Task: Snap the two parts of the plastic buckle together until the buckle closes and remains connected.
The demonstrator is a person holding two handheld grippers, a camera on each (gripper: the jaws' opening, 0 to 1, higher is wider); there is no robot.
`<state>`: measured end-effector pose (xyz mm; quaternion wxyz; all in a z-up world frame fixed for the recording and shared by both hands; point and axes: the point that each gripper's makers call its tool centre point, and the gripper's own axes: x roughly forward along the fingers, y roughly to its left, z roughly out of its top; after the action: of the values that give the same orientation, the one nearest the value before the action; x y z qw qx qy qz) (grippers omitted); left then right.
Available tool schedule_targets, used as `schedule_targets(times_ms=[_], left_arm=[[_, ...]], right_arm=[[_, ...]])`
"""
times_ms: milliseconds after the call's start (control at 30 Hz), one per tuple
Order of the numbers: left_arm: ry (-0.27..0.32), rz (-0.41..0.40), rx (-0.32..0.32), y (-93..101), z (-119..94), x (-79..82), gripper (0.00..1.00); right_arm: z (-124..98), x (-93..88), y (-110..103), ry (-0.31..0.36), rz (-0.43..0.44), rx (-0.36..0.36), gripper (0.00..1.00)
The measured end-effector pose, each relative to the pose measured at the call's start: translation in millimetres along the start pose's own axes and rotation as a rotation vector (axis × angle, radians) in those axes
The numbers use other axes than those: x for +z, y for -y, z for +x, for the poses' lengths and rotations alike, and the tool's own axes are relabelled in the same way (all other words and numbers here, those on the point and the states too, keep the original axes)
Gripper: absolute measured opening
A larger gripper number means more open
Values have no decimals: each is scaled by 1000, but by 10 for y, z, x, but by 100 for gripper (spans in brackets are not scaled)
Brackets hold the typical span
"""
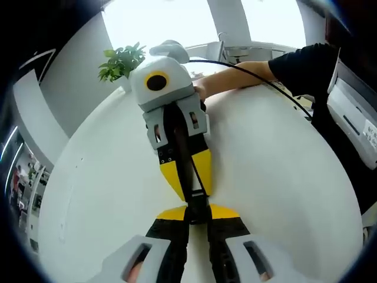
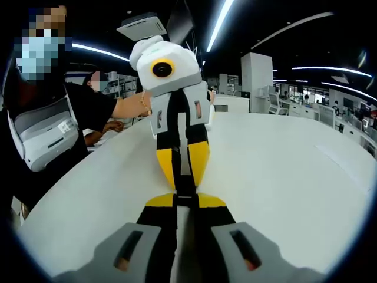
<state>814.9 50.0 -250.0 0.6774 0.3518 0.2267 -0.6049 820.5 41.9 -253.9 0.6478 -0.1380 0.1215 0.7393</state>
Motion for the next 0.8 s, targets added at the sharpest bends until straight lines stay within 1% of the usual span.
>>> schedule_targets(times_ms=[133, 267, 367, 567, 733, 800], left_arm=[[8, 14, 17, 9, -14, -11, 10], [60, 21, 39, 20, -17, -20, 11], [82, 24, 48, 29, -15, -17, 10], [95, 29, 65, 45, -26, -15, 10], [92, 30, 66, 46, -23, -14, 10], [89, 25, 67, 42, -11, -12, 10]], right_arm=[[4, 5, 1, 2, 2, -5, 9], [10, 7, -15, 6, 7, -6, 10], [15, 8, -34, 10, 13, -7, 10], [16, 12, -43, 13, 16, -8, 10], [10, 14, -39, 13, 16, -8, 10], [12, 14, -44, 11, 30, -10, 10]])
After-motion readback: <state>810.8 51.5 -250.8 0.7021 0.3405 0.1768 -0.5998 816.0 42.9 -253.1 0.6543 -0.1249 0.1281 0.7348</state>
